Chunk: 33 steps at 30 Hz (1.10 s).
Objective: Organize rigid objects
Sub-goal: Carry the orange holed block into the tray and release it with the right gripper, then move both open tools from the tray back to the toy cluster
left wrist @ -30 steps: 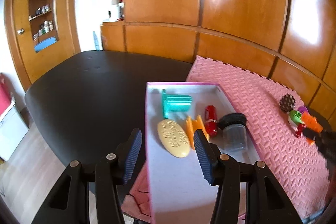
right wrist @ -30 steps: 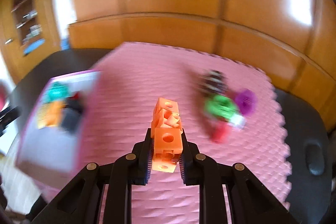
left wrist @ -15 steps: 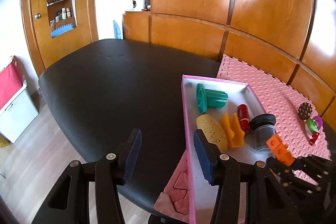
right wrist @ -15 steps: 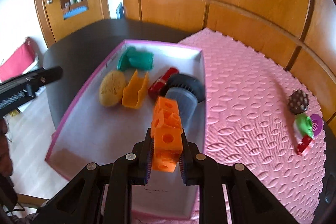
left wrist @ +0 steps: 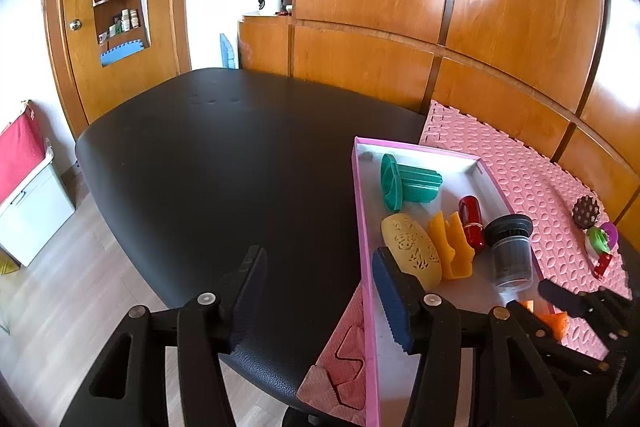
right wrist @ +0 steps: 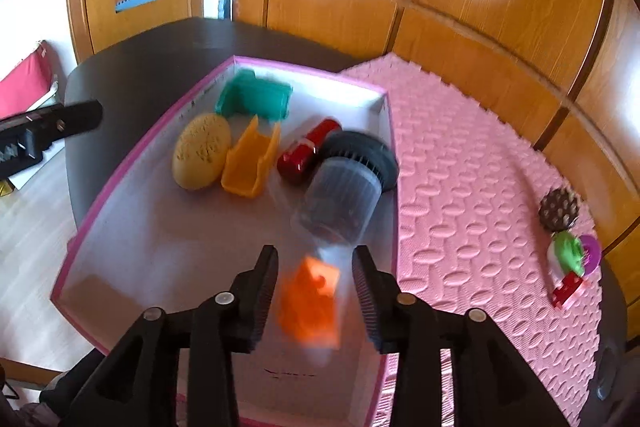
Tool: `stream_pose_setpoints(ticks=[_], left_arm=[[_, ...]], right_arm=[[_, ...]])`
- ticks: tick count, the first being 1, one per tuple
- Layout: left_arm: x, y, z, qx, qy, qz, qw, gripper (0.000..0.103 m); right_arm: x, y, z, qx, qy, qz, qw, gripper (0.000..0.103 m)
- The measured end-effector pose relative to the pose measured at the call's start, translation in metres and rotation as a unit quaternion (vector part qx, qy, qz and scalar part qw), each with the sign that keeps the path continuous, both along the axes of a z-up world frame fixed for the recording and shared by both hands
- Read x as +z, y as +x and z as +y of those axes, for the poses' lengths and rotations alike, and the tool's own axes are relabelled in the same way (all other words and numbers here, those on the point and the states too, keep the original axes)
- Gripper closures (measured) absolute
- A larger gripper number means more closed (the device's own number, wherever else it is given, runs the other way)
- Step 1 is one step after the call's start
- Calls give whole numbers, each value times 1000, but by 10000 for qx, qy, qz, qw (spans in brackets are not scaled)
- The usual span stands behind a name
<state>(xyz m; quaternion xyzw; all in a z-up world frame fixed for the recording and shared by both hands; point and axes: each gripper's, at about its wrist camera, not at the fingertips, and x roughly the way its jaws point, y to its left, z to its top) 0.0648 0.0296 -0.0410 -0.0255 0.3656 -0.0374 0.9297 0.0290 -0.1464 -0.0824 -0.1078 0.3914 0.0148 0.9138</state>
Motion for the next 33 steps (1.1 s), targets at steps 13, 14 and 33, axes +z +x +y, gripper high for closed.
stream_pose_setpoints(ticks=[13, 14, 33], left_arm=[[4, -4, -2, -6, 44, -73, 10000, 46], [4, -5, -3, -6, 48, -76, 10000, 46], [17, -14, -19, -171, 226, -260, 9993, 46]], right_arm=[[33, -14, 11, 43, -10, -537, 9985, 61], [35, -15, 11, 34, -9, -581, 9983, 61], [51, -23, -4, -148, 36, -884, 9960, 61]])
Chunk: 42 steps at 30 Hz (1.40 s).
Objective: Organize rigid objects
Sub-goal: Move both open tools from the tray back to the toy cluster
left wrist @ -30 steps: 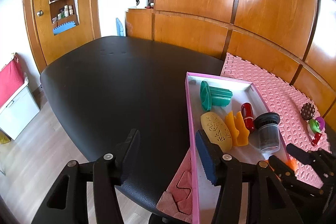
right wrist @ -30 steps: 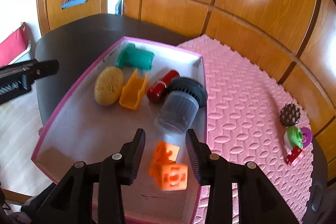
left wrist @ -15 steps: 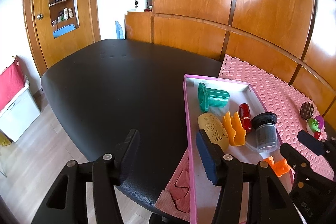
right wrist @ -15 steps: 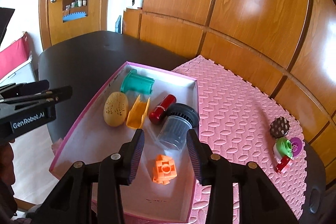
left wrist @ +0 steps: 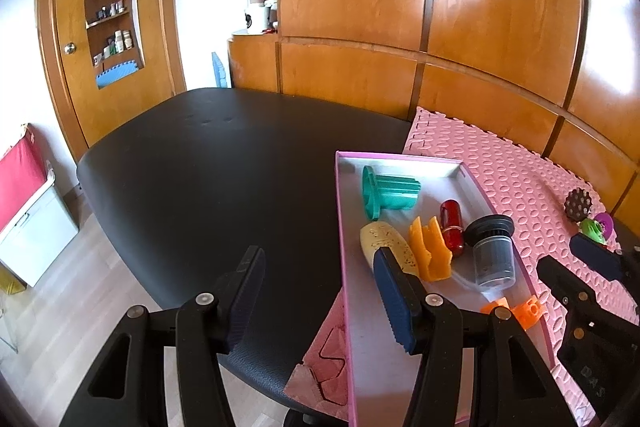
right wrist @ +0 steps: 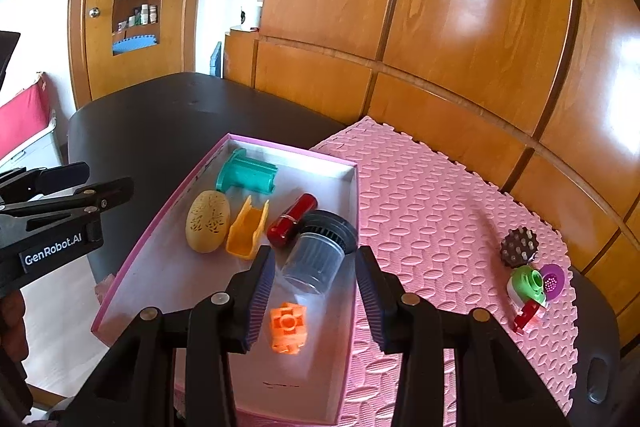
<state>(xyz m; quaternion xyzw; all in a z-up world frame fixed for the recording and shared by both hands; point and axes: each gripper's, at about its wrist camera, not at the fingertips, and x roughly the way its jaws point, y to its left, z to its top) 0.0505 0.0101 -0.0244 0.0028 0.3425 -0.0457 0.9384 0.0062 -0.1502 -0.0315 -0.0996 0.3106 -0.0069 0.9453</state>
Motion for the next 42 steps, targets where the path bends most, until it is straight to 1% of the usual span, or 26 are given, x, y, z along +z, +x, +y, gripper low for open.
stream_pose_setpoints(ticks=[8, 12, 15, 18, 20, 24, 30, 32, 35, 36, 38, 40, 42], left_arm=[[4, -1, -16, -185, 117, -41, 9998, 46], [9, -2, -29, -353, 200, -110, 9991, 45], [14, -2, -43, -527, 281, -183, 9980, 45], [19, -3, -59, -734, 371, -257, 9963, 42], [22, -4, -69, -866, 422, -300, 9949, 42], [26, -6, -94, -1162, 526, -392, 9911, 42], [30, -12, -131, -1587, 746, -496, 9833, 42], [30, -13, -141, -1702, 821, -528, 9806, 42], [31, -18, -159, -1901, 930, -573, 9757, 42], [31, -20, -167, -1987, 977, -600, 9733, 42], [31, -22, -178, -2103, 1030, -620, 9702, 42], [30, -24, -191, -2246, 1068, -609, 9667, 42], [29, -27, -203, -2386, 1099, -603, 9630, 42]], right_arm=[[2, -1, -20, -172, 7, -56, 9998, 61], [3, -2, -39, -295, 6, -57, 9995, 61], [3, -3, -66, -514, 15, -29, 9987, 61], [2, -6, -105, -883, 8, 8, 9961, 61], [2, -7, -130, -1120, -24, 42, 9937, 61], [-1, -14, -187, -1682, -102, 51, 9857, 61], [-8, -29, -271, -2518, -76, -66, 9677, 61], [-12, -32, -291, -2719, -6, -75, 9623, 61], [-21, -39, -322, -3031, 289, -73, 9525, 61], [-24, -42, -333, -3154, 507, -32, 9476, 61], [-27, -43, -344, -3277, 772, 29, 9416, 61], [-26, -46, -350, -3348, 927, 5, 9377, 61], [-25, -48, -351, -3351, 1011, -32, 9367, 61]])
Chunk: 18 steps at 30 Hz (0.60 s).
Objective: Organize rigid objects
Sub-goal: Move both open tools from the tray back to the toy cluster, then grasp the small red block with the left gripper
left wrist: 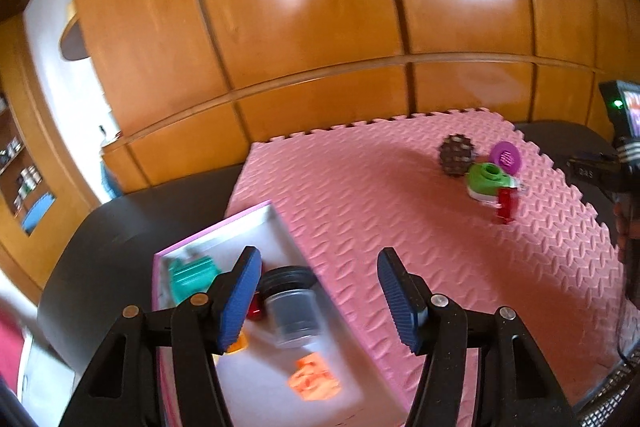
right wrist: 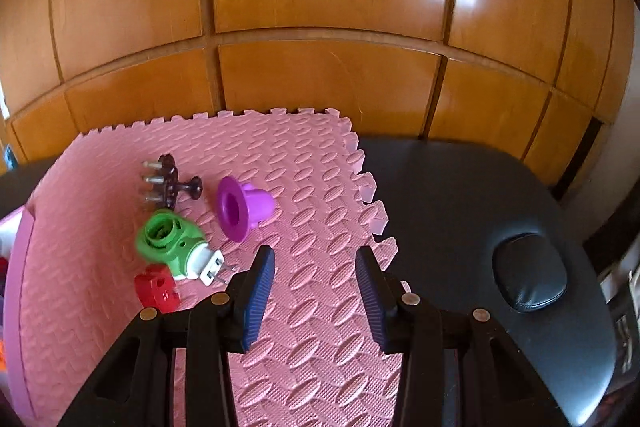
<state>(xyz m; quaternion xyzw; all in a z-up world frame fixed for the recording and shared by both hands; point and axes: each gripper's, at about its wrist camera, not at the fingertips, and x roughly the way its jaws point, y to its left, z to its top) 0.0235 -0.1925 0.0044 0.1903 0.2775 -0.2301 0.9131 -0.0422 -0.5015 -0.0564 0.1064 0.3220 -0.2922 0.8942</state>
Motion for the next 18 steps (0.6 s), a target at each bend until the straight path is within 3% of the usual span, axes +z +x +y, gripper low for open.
stream_pose_setpoints(ticks=[18], left_arm=[[-20, -10, -74, -638, 380, 141, 9971, 42]], right_arm=[[3, -8, -13, -227, 466, -244, 9984, 61]])
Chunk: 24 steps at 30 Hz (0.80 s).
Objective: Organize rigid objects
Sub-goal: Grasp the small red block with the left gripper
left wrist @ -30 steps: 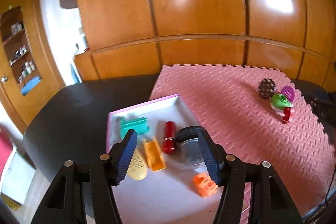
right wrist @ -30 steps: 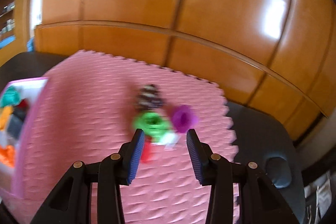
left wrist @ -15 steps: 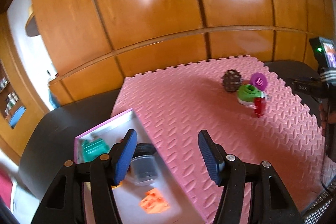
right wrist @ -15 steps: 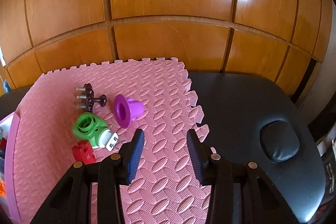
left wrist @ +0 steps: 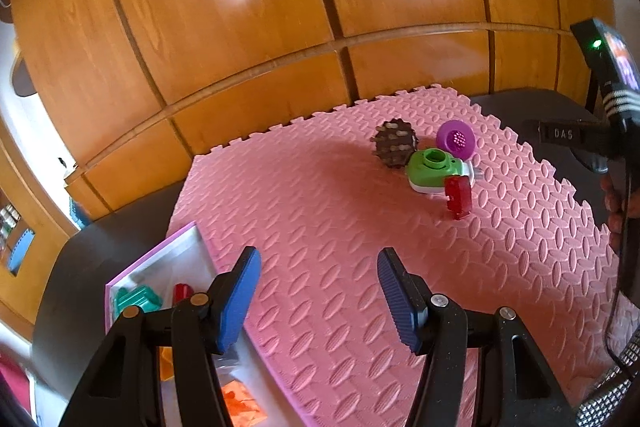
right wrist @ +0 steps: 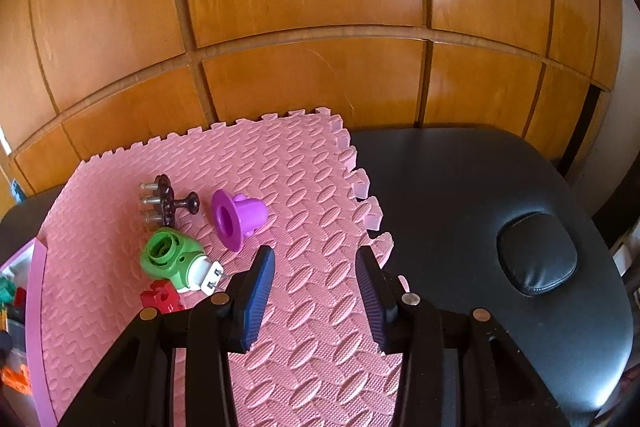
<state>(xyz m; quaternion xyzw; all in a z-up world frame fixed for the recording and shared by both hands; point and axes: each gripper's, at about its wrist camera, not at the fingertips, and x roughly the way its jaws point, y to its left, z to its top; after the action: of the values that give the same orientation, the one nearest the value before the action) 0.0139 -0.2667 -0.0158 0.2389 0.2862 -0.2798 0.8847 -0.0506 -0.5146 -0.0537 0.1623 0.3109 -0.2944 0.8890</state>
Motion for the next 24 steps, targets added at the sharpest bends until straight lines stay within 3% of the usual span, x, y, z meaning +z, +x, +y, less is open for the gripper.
stream_pose_setpoints(ticks=[12, 17, 21, 24], left_arm=[[-20, 5, -37, -196, 147, 269, 9993, 42], [-32, 12, -54, -334, 35, 733, 9967, 42], [-41, 21, -68, -449, -260, 1391, 9889, 42], [-43, 21, -80, -550, -310, 1427, 9877, 42]], right_arm=[[1, -4, -9, -141, 238, -104, 9996, 61], [1, -6, -13, -200, 360, -168, 9990, 61], [1, -10, -19, -272, 535, -254, 9979, 61], [0, -11, -22, -290, 654, -295, 9970, 61]])
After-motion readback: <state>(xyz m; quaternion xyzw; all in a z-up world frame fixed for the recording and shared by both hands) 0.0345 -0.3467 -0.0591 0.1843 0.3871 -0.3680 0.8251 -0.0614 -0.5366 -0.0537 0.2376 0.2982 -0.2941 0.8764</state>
